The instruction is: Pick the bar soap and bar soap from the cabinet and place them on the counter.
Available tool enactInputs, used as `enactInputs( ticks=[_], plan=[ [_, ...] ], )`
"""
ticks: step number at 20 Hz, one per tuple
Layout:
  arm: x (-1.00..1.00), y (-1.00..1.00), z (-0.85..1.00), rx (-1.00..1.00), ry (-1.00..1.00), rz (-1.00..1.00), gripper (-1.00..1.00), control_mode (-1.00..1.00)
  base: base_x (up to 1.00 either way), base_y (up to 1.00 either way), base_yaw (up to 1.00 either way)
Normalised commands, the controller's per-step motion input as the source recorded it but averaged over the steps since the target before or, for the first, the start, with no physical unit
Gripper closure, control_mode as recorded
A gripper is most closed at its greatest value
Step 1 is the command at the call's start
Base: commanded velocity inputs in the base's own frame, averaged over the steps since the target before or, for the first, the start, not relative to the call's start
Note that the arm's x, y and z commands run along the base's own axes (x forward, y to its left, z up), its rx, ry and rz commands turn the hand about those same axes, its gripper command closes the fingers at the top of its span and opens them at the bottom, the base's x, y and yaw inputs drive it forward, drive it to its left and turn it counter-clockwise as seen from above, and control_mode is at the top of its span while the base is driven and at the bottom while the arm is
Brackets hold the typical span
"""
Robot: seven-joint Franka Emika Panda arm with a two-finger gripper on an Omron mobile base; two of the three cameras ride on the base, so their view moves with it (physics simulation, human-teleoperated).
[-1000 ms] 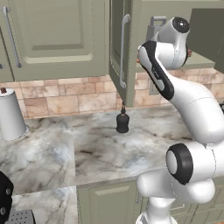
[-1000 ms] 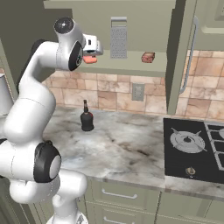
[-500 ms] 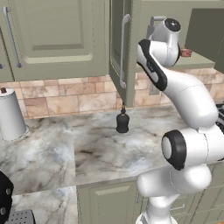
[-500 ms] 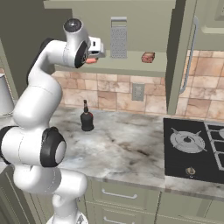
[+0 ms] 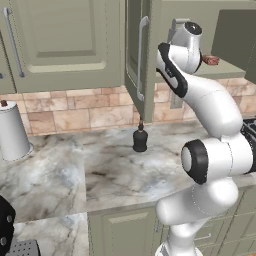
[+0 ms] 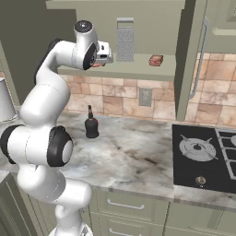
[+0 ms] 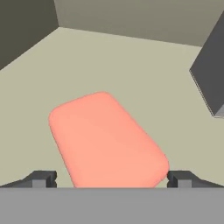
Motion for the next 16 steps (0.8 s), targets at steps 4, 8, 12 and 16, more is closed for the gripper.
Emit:
enactInputs(
  ticks=[4, 8, 12, 16],
  plan=[
    [0.13, 0.03, -0.04, -0.02, 0.02, 0.00, -1.00, -1.00, 0.00, 0.00, 0.00],
    [0.00, 0.01, 0.00, 0.00, 0.00, 0.00, -1.00, -1.00, 0.00, 0.00, 0.00],
    [0.00, 0.01, -0.08, -0.02, 0.02, 0.00, -1.00, -1.00, 0.00, 0.00, 0.00],
    [0.00, 0.02, -0.07, -0.02, 0.01, 0.00, 1.00, -1.00, 0.00, 0.00, 0.00]
  ],
)
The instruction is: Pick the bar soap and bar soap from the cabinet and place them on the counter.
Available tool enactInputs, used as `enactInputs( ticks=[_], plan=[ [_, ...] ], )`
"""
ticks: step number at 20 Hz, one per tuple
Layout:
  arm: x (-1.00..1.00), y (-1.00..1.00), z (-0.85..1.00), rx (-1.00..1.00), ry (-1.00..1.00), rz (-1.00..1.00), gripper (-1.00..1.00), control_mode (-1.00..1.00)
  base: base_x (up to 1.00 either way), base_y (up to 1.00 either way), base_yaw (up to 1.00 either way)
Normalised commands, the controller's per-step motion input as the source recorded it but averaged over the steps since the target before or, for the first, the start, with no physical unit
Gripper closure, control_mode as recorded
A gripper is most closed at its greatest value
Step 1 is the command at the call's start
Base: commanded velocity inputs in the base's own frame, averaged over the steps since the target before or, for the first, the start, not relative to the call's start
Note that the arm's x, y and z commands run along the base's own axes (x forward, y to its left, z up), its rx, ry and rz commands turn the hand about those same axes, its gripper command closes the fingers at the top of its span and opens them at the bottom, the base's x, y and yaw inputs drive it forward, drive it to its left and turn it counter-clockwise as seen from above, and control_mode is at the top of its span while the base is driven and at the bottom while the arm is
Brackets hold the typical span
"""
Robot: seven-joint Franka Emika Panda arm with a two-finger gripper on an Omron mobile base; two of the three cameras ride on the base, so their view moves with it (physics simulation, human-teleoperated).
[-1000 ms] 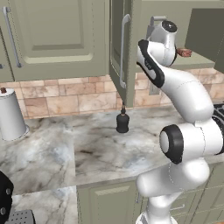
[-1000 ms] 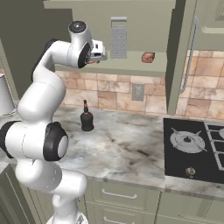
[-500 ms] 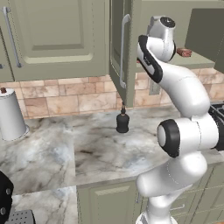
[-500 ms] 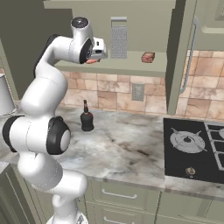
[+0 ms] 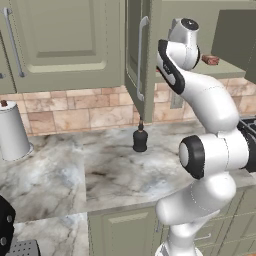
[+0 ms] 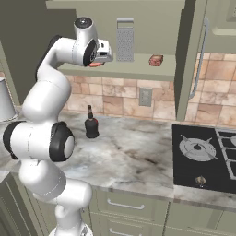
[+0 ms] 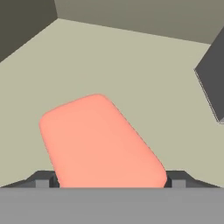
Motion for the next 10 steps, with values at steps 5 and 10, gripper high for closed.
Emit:
enactInputs(
  ticks=[5, 10],
  plan=[
    [0.00, 0.00, 0.00, 0.00, 0.00, 0.00, 1.00, -1.00, 0.00, 0.00, 0.00],
    [-0.01, 0.00, 0.00, 0.00, 0.00, 0.00, 1.00, -1.00, 0.00, 0.00, 0.00]
  ],
)
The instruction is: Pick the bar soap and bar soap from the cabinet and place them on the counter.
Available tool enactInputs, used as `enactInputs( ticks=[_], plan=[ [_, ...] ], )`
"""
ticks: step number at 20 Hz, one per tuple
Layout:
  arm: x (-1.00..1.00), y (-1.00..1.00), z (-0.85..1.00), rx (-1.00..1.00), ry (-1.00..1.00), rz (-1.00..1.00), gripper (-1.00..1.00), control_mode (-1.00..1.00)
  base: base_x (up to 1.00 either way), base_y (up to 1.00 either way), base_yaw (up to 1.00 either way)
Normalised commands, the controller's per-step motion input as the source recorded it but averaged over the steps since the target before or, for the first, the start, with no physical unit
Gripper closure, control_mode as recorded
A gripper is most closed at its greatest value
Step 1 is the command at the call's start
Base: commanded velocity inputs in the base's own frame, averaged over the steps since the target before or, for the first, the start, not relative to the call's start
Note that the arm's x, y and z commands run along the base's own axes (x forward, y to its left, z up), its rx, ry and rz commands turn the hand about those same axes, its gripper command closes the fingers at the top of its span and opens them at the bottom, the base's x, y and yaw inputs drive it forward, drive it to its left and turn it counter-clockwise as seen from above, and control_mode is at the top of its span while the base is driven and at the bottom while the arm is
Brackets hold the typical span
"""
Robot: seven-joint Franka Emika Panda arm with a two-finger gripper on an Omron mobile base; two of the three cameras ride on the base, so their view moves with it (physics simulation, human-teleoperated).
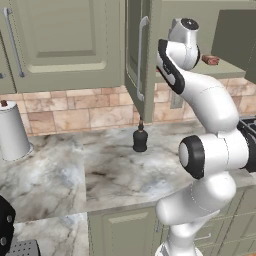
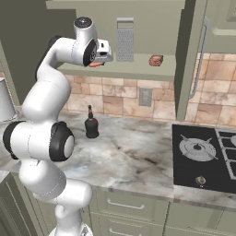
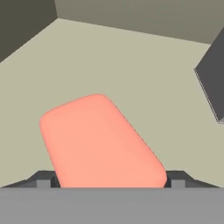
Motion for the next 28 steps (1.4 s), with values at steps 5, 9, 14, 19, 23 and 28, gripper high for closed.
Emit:
enactInputs(
  ticks=[5, 9, 14, 19, 23, 28],
  plan=[
    [-0.34, -0.10, 0.24, 0.00, -0.01, 0.00, 1.00, -1.00, 0.00, 0.00, 0.00],
    [-0.59, -0.18, 0.25, 0.00, 0.00, 0.00, 1.00, -1.00, 0.00, 0.00, 0.00],
    [-0.75, -0.17, 0.08, 0.00, -0.03, 0.00, 1.00, -1.00, 0.00, 0.00, 0.00],
    [-0.93, -0.15, 0.00, 0.00, -0.09, 0.01, 1.00, -1.00, 0.00, 0.00, 0.00],
    [-0.90, -0.06, -0.12, -0.02, -0.09, 0.05, 1.00, -1.00, 0.00, 0.00, 0.00],
    [-0.78, -0.01, -0.33, -0.04, -0.02, 0.06, 1.00, -1.00, 0.00, 0.00, 0.00]
  ],
)
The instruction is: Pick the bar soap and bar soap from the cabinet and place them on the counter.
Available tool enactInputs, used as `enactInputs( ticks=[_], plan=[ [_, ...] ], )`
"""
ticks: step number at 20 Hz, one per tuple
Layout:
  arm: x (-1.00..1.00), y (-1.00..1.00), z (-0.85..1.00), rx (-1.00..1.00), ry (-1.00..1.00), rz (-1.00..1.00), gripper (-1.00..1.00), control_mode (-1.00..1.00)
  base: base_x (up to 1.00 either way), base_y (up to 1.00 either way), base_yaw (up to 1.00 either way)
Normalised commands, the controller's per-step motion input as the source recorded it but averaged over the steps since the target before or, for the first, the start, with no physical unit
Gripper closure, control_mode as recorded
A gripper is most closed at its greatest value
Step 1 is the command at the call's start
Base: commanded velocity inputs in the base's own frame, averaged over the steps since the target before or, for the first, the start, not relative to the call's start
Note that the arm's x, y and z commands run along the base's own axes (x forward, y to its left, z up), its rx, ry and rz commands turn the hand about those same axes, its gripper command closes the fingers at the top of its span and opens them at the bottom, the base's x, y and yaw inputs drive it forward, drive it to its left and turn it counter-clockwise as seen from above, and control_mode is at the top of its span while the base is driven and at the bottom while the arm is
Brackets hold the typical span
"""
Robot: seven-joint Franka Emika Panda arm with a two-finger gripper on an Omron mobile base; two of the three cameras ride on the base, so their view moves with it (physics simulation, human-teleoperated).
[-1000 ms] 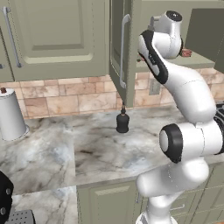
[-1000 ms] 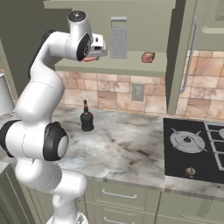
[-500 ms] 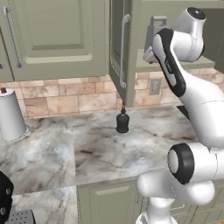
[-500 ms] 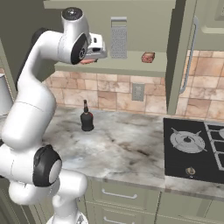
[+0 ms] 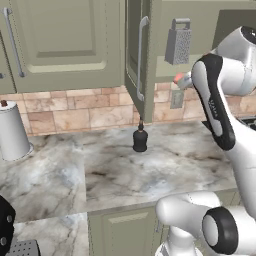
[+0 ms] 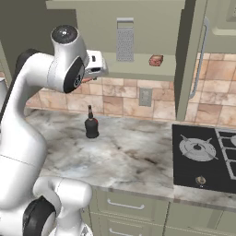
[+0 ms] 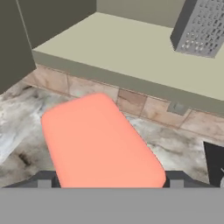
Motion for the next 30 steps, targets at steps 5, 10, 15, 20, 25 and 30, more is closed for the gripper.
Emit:
enactInputs(
  ticks=[5, 10, 15, 20, 25, 30],
  plan=[
    [-0.52, -0.01, -0.50, -0.05, 0.02, 0.06, 1.00, -1.00, 0.00, 0.00, 0.00],
    [-0.10, -0.02, -0.60, -0.06, 0.08, 0.05, 1.00, -1.00, 0.00, 0.00, 0.00],
    [0.18, -0.02, -0.52, -0.04, 0.09, 0.06, 1.00, -1.00, 0.00, 0.00, 0.00],
    [0.22, -0.07, -0.48, 0.00, 0.09, 0.06, 1.00, -1.00, 0.00, 0.00, 0.00],
    [0.34, -0.05, -0.59, 0.00, 0.14, 0.06, 1.00, -1.00, 0.00, 0.00, 0.00],
    [0.20, -0.02, -0.74, -0.02, 0.13, 0.07, 1.00, -1.00, 0.00, 0.00, 0.00]
  ],
)
